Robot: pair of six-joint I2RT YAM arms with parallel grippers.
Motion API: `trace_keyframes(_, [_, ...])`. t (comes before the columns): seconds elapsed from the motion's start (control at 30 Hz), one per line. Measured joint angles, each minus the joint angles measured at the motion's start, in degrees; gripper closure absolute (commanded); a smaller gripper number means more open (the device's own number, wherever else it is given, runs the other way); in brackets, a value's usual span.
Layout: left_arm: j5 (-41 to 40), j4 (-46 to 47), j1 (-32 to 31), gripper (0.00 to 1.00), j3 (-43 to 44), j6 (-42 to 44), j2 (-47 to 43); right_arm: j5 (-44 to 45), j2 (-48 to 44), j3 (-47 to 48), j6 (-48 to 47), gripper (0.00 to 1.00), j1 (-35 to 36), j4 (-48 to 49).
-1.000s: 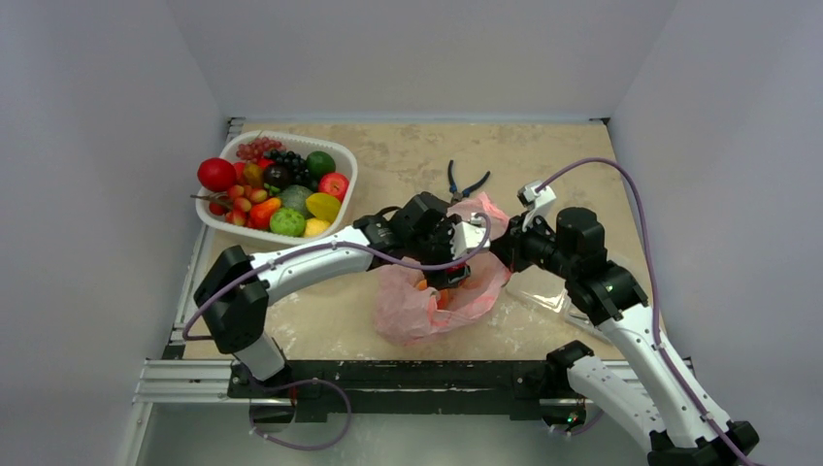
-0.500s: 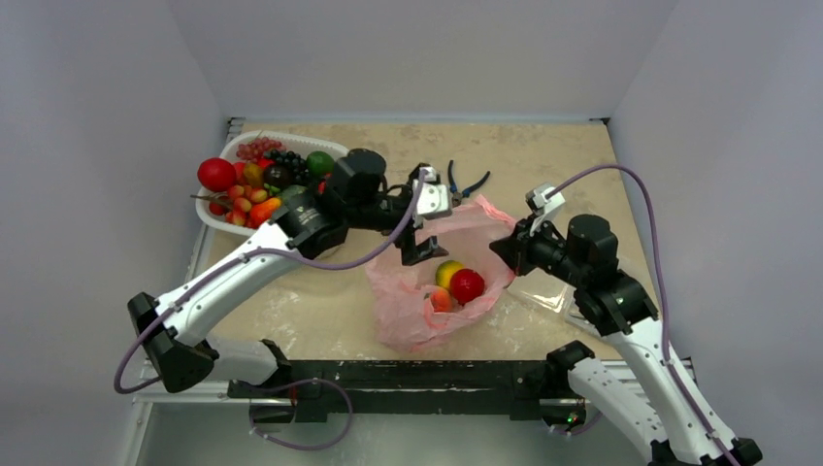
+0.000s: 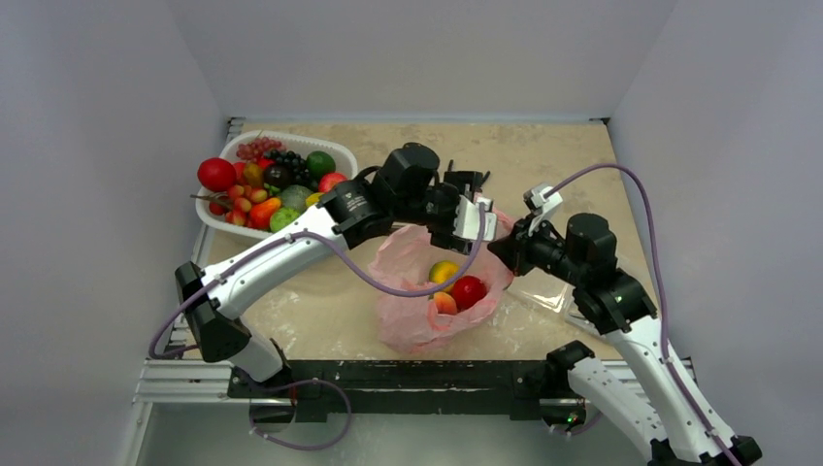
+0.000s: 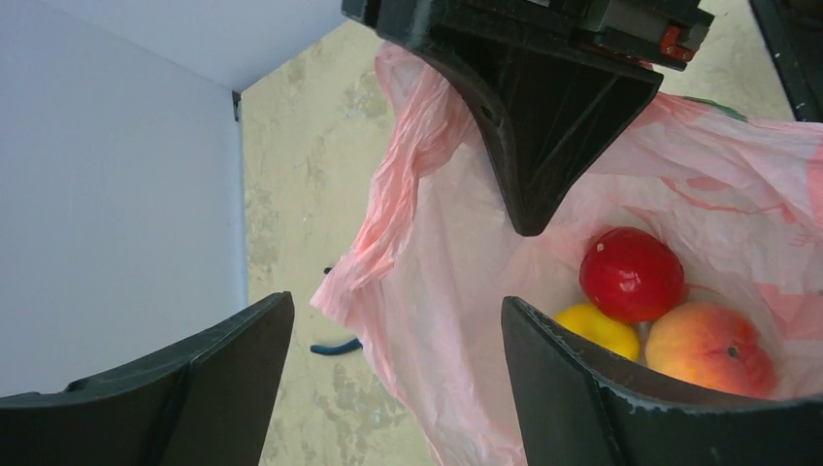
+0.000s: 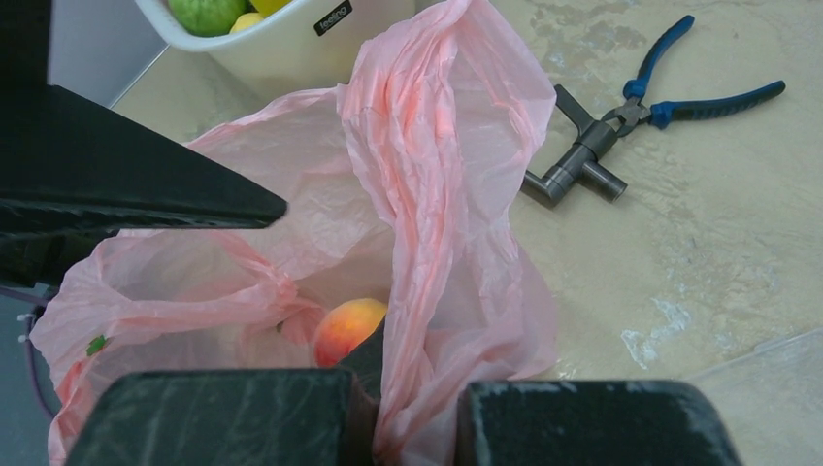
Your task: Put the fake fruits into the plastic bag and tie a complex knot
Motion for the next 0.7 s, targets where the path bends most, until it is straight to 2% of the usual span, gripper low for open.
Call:
trace_keyframes(0.17, [-5.0,2.2,-2.8,0.36,0.2,3.6,2.7,-0.7,0.3,0.0,0.0,1.00,0.0,0.2])
trace_keyframes(0.23, [-7.0,3.9,-3.8,0.49,0.2,4.6,3.2,-1.4,0.3,0.0,0.0,0.99,0.0,0.4])
trace_keyframes(0.3, [-8.7,6.0,-4.5,0.65,0.2,5.5,3.5,-1.7,0.3,0.0,0.0,0.93,0.0,0.5])
trace_keyframes(0.37, [-10.0,7.9,-4.8,0.88,0.2,5.7,3.7,-2.1,0.3,0.0,-0.1,0.85,0.0,0.5])
trace_keyframes(0.4, [-10.4,8.4,-4.8,0.99,0.2,5.5,3.7,-2.3,0.3,0.0,0.0,0.79,0.0,0.6])
trace_keyframes(0.5, [-9.7,8.1,-4.1,1.00,1.1,3.9,3.7,-3.3,0.3,0.3,-0.5,0.27,0.0,0.3])
trace_keyframes(0.57, [-5.2,7.8,-2.1,1.00,1.3,0.6,3.3,-3.8,0.4,1.4,-1.0,0.03,0.0,-0.7])
trace_keyframes(0.7, [7.3,7.6,5.3,1.00,0.3,-7.4,0.1,-4.5,-0.6,5.3,-2.8,0.01,0.0,-2.4])
